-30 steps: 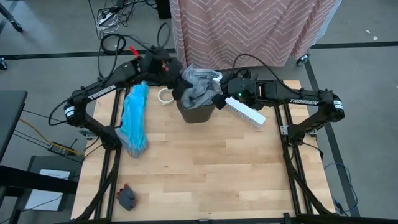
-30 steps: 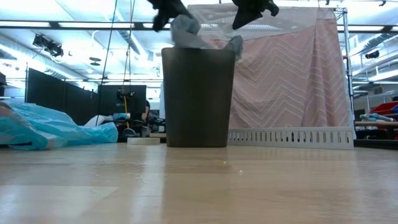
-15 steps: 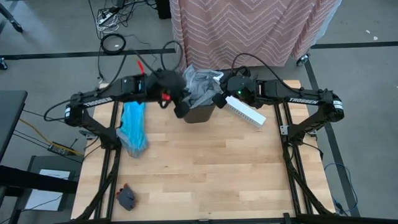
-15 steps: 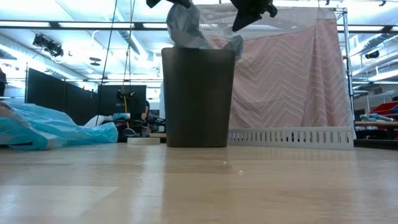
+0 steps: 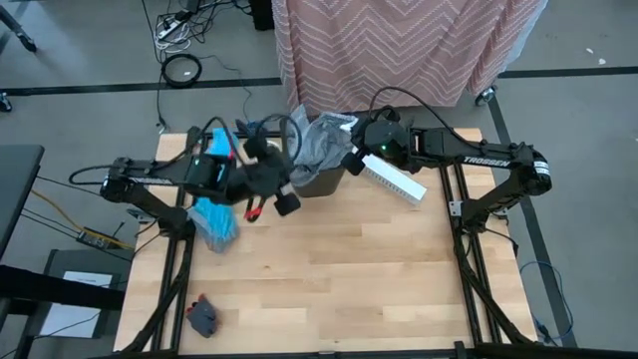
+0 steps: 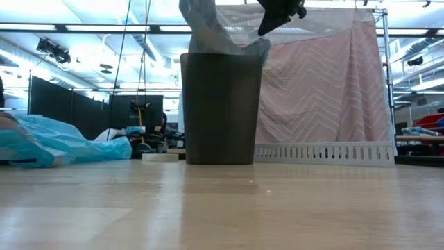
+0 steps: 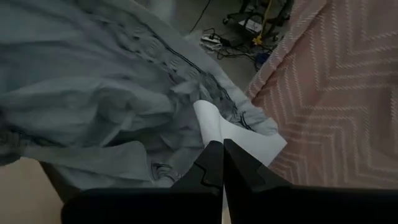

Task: Place trash/remove bag and relplace
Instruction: Remove the trash bag from the trash bin

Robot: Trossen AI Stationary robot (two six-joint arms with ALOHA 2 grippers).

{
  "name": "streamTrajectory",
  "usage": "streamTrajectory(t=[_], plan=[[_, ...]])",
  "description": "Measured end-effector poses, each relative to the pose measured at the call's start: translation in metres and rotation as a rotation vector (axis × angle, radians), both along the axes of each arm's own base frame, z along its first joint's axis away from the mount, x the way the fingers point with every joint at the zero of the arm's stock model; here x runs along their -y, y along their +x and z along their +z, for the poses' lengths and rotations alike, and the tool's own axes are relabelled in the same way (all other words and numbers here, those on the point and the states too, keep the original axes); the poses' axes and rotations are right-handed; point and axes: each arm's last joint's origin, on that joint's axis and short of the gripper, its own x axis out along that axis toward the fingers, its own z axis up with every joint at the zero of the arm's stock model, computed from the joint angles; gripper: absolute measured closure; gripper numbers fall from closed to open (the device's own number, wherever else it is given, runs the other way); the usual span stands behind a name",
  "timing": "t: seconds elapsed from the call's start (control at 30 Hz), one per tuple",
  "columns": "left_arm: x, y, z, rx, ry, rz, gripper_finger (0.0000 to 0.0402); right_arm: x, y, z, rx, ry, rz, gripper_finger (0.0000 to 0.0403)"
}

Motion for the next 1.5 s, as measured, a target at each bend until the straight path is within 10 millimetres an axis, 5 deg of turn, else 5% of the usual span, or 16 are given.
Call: streamTrajectory(t=[0.53,0.97,1.23,1.5], plan=[[0.062,-0.004,-0.042,-0.144,-0.148,-0.163,0.0380,0.004,0.001,-0.001,-0.049,0.015,0.139,0.0403],[0.048,-0.048,-0.057,-0.309,-0.163,0.250,0.0383,0.005,0.002,-0.001,-0.060,0.028,0.195,0.0403],[0.045,-0.051,-0.046,-0.173,-0.058,0.282,0.0382,0.007,0.002,-0.001,-0.069,0.024,0.213,0.0403],[0.043,-0.047,-0.038,-0.254,-0.134,0.176,0.0341,0.007,0.003,-0.002,-0.061,0.060,0.269,0.0403]])
